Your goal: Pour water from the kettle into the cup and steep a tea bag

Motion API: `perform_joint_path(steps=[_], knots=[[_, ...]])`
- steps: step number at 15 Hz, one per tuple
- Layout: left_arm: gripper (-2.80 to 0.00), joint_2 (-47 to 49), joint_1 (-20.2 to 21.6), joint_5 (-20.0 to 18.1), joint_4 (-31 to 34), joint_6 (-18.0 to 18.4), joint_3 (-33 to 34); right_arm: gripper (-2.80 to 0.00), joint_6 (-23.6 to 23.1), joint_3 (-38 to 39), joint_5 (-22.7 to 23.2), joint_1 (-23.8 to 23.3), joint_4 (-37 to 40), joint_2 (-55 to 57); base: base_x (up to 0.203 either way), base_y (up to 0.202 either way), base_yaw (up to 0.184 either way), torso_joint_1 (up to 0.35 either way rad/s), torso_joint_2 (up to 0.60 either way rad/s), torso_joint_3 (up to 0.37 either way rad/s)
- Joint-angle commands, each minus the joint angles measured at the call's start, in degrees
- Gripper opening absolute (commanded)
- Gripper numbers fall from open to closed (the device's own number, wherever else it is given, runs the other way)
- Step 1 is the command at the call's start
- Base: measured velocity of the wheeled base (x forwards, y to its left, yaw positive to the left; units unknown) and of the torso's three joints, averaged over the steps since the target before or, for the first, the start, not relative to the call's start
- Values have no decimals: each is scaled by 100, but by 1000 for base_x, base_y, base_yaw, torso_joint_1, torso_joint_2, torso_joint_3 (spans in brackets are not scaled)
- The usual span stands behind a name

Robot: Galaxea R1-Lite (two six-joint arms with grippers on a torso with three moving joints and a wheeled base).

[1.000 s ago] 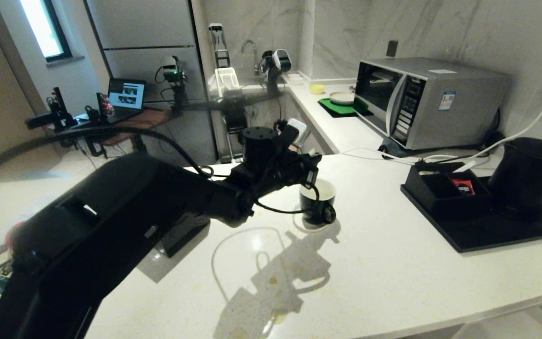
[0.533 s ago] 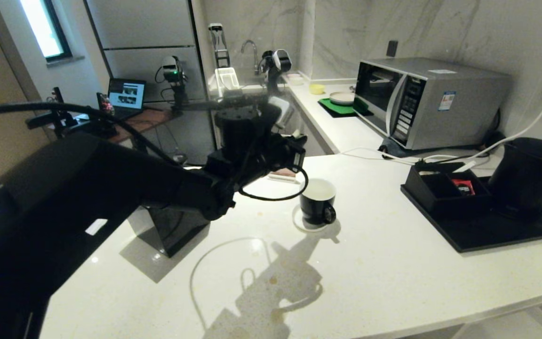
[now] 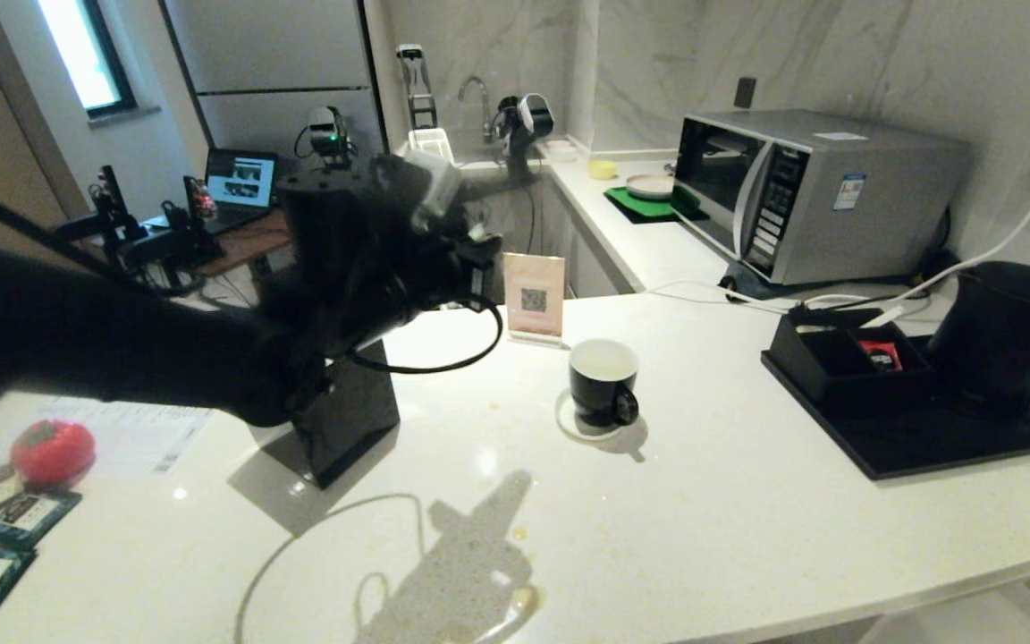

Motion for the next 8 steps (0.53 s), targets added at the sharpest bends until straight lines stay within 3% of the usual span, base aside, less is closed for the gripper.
perform_joint_path(steps=[1,8], knots=[[-280,-652,420,-10,-22,19,377,-280,-6,0,-2,0,-3,9,0,0,0,0,0,0],[-280,-1523,1311,-93,51,33,1306,-280,0,0,3,0,1,0,0,0,0,0,0,0]])
